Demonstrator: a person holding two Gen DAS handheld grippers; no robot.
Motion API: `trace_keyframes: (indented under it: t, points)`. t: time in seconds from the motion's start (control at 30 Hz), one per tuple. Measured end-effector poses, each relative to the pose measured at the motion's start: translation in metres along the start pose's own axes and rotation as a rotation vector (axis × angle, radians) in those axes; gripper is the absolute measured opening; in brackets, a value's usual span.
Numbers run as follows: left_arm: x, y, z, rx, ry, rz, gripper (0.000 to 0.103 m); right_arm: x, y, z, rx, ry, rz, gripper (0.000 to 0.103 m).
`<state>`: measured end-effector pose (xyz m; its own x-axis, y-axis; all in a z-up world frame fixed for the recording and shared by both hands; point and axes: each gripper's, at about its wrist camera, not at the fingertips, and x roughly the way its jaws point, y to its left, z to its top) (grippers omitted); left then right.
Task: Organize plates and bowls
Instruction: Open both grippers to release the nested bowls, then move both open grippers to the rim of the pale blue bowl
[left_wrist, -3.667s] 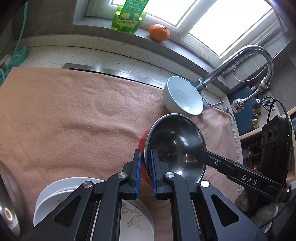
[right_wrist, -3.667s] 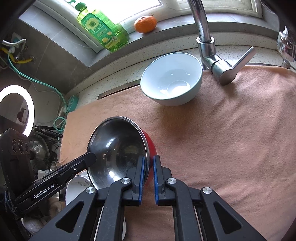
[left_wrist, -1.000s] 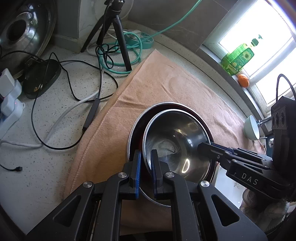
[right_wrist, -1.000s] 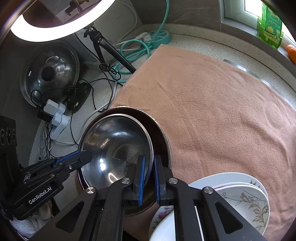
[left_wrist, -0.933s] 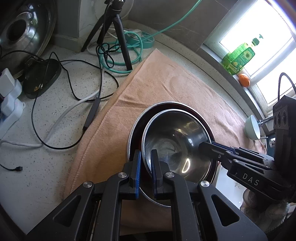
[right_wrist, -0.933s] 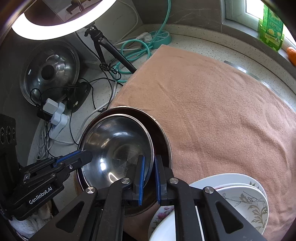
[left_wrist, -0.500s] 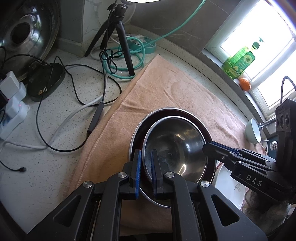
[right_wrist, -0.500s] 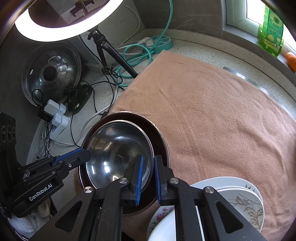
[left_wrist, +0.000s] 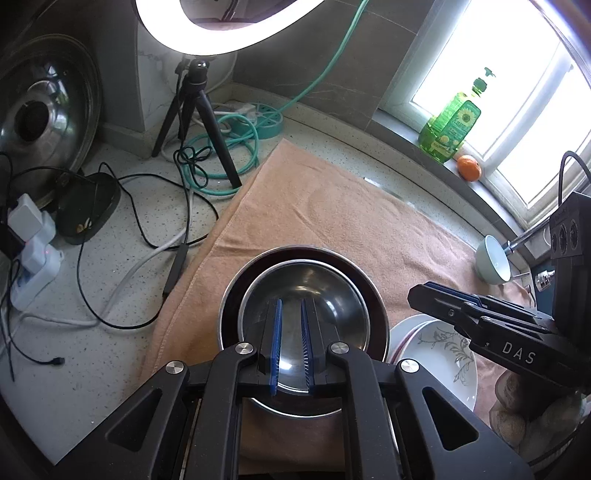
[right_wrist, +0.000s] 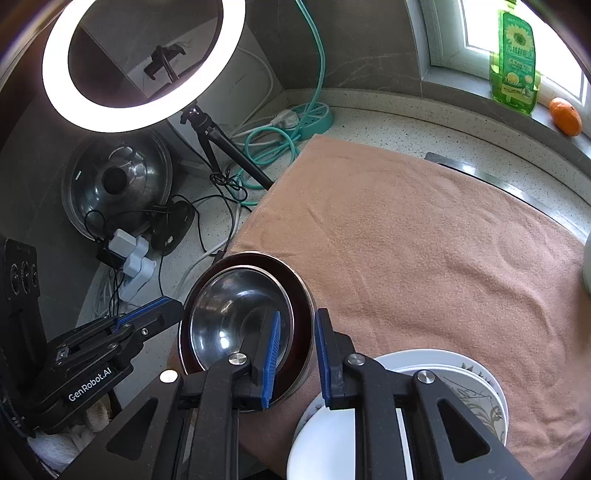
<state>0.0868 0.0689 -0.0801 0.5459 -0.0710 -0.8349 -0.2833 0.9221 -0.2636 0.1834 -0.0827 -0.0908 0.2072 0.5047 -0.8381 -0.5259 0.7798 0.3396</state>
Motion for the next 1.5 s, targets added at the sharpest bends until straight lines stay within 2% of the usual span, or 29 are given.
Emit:
trace_keyframes:
  t: [0.43,0.93,1.23,1.5]
  points:
    - [0.001,-0.069,0.007,0.126,-0.023,-0.052,0.009,-0.051,-0.064,-0.008,0.109,-0.097,-0.065,0.023]
    - [0.025,-0.169,0.007,0.270,-0.008,-0.132,0.009,-0.111,-0.173,-0.030,0.274,-0.186,-0.163,0.027]
    - [0.055,-0.222,0.015,0.307,0.054,-0.213,0.009,-0.139,-0.238,-0.043,0.361,-0.233,-0.216,0.027]
    - [0.094,-0.266,0.029,0.293,0.134,-0.314,0.009,-0.154,-0.294,-0.052,0.451,-0.274,-0.276,0.027]
